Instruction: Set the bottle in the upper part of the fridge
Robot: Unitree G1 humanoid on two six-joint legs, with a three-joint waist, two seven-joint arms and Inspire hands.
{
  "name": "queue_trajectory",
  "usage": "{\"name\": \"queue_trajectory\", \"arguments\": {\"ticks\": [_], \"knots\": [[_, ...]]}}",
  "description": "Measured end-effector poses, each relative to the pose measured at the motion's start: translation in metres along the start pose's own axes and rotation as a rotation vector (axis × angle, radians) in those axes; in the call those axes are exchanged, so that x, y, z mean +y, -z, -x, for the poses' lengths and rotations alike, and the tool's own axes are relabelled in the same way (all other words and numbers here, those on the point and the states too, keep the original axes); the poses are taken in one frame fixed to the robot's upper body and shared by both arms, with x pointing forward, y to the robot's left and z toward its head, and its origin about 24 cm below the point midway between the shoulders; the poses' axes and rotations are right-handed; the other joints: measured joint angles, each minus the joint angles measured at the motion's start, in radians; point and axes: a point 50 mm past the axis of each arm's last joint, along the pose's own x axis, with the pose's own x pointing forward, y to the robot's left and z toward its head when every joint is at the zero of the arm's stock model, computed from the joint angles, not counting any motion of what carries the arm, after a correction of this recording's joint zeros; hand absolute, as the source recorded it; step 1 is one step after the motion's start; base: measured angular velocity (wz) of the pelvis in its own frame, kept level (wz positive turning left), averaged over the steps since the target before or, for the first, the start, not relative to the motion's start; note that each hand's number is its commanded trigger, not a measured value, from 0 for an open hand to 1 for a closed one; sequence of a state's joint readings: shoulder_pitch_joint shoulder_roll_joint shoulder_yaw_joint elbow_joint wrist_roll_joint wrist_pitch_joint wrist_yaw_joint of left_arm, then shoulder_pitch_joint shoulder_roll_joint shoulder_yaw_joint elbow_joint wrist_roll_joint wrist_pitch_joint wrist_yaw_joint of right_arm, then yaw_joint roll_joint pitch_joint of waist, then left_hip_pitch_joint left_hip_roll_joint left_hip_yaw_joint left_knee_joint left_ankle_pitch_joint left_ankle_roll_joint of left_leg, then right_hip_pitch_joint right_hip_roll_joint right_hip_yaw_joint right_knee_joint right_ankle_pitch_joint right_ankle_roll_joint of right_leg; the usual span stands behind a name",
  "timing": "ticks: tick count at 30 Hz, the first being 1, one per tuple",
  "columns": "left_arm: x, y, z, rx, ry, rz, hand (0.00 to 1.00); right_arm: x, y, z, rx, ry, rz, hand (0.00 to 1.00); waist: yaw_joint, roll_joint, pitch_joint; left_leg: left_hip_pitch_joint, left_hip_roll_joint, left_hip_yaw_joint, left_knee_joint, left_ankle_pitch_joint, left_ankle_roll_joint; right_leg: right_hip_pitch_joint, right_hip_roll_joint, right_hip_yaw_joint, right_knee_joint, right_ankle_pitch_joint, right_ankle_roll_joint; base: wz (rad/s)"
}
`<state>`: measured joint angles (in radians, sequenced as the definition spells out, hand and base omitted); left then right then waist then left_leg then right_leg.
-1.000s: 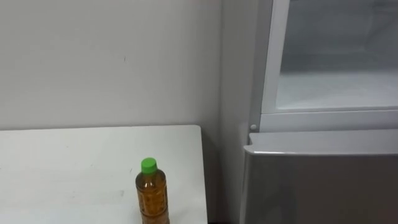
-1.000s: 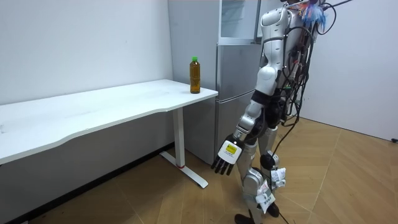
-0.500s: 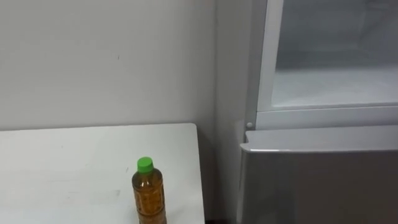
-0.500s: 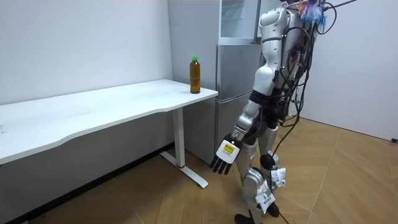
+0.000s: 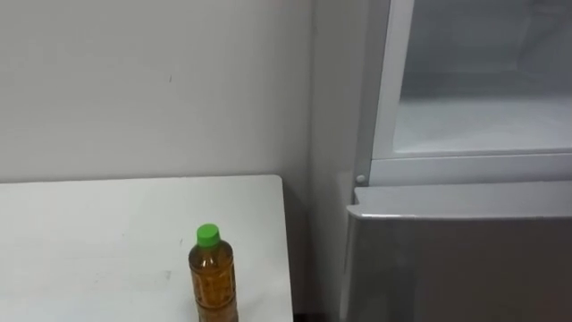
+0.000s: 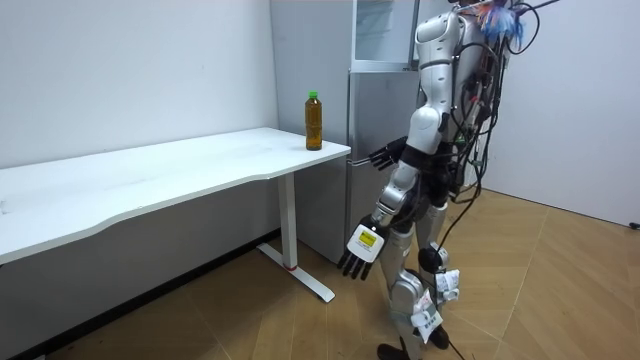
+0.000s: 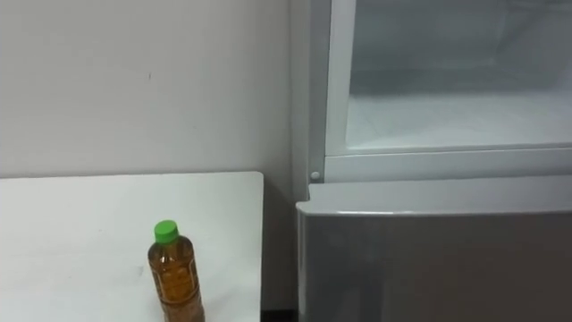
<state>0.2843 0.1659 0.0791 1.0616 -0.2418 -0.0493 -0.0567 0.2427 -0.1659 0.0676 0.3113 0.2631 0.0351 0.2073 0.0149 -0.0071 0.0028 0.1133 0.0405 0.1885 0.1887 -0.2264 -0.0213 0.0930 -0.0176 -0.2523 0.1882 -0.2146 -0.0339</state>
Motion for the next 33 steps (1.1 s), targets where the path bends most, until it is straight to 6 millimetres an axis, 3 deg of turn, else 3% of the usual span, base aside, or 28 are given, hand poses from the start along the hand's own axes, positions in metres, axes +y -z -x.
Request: {"name": "queue_trajectory", "arguments": {"ticks": [5,9,15,25,31,33], "knots": [[0.001,-0.001,0.000,-0.003,0.003,-0.008,0.00,-0.001,-0.012,0.004,-0.011,-0.020,0.024,0.00,0.019,0.000,0.0010,0.001,0.002,0.012,-0.002,0.000,0.000,-0.006,0.000,0.008,0.004,0.004,-0.002,-0.07],[0.001,0.001,0.000,0.010,-0.002,-0.003,0.00,0.001,-0.023,0.006,-0.039,-0.040,0.056,0.00,0.028,0.001,0.0075,0.001,0.002,0.016,-0.002,0.000,0.001,-0.012,0.000,0.017,0.018,0.005,-0.002,-0.06],[0.001,0.002,0.000,0.009,-0.004,0.011,0.00,0.002,-0.034,0.008,-0.066,-0.053,0.092,0.00,0.048,0.000,0.0085,-0.001,0.003,0.026,-0.002,0.001,0.002,-0.027,-0.001,0.029,0.033,0.005,-0.003,-0.07],[-0.001,0.000,-0.001,0.002,0.014,0.003,0.00,0.002,-0.054,0.013,-0.111,-0.100,0.153,0.00,0.051,-0.002,0.0088,-0.019,-0.001,0.025,-0.001,0.009,0.009,-0.046,-0.007,0.027,0.053,0.006,-0.005,0.01],[0.001,-0.006,-0.002,-0.013,0.015,-0.019,0.00,0.002,-0.066,0.015,-0.135,-0.115,0.190,0.00,0.061,-0.015,0.0120,-0.025,-0.003,0.025,-0.001,0.014,0.012,-0.057,-0.012,0.022,0.060,0.006,-0.005,0.00],[0.005,-0.009,-0.001,-0.033,0.006,-0.027,0.00,0.001,-0.069,0.015,-0.140,-0.120,0.203,0.00,0.066,-0.031,0.0154,-0.031,-0.003,0.024,0.003,0.017,0.012,-0.060,-0.015,0.016,0.066,0.006,-0.005,0.07]]}}
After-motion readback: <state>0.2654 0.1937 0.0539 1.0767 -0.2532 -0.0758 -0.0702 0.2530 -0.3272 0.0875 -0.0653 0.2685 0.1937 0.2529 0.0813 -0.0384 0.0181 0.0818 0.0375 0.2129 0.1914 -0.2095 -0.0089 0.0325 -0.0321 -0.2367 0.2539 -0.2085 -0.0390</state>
